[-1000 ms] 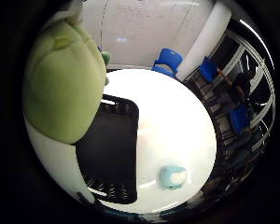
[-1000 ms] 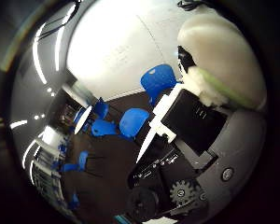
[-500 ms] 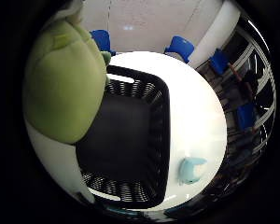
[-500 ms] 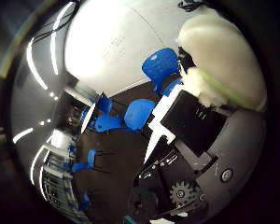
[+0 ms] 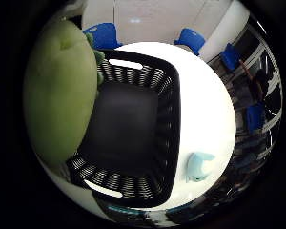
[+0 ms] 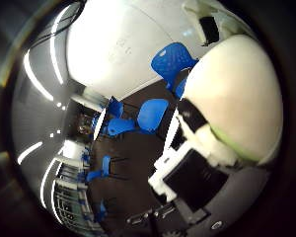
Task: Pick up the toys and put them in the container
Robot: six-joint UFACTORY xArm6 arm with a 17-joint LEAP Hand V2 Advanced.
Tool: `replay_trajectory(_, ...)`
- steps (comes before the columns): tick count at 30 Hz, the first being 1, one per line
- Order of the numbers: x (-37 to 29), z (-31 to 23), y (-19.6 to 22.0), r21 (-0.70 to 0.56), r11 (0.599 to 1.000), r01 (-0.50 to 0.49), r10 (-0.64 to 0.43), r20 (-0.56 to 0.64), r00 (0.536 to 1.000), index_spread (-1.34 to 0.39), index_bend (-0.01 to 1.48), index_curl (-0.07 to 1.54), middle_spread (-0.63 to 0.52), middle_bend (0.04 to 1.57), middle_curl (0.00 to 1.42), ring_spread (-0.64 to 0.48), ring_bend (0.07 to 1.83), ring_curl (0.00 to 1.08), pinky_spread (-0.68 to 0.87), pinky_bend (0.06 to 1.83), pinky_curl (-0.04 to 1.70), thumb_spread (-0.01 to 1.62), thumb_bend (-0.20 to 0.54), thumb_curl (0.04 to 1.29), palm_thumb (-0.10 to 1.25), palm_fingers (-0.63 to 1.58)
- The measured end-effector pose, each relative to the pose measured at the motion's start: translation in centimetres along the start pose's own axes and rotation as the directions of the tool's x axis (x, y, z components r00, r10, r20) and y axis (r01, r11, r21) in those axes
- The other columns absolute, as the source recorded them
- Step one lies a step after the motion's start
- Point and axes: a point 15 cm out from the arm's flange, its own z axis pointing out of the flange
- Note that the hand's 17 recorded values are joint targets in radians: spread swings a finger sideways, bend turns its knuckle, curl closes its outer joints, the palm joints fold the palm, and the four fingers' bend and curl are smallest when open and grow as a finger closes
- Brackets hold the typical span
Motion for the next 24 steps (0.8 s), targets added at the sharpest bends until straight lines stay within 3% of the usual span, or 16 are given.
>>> replay_trajectory(6,-1.2,0.4,4.0,-0.155,0.988,0.011,-0.006,0.035,0.999,-0.41,0.30,0.55,-0.07,0.53,0.45,0.03,0.77,0.40,0.36,0.75,0.70,1.18,-0.028,0.43,0.53,0.16)
replay_trajectory(10,-2.1,-1.5,4.6,-0.173,0.985,0.025,-0.017,0.046,0.999,-0.42,0.25,0.48,-0.02,0.43,0.40,0.14,0.65,0.33,0.50,0.71,0.63,1.19,-0.029,0.38,0.46,0.12)
replay_trajectory(24,-1.6,-13.6,6.3,-0.156,0.988,0.024,-0.019,0.031,0.999,-0.38,0.16,0.33,0.04,0.26,0.33,0.22,0.45,0.23,0.56,0.55,0.43,1.16,-0.021,0.30,0.39,0.16)
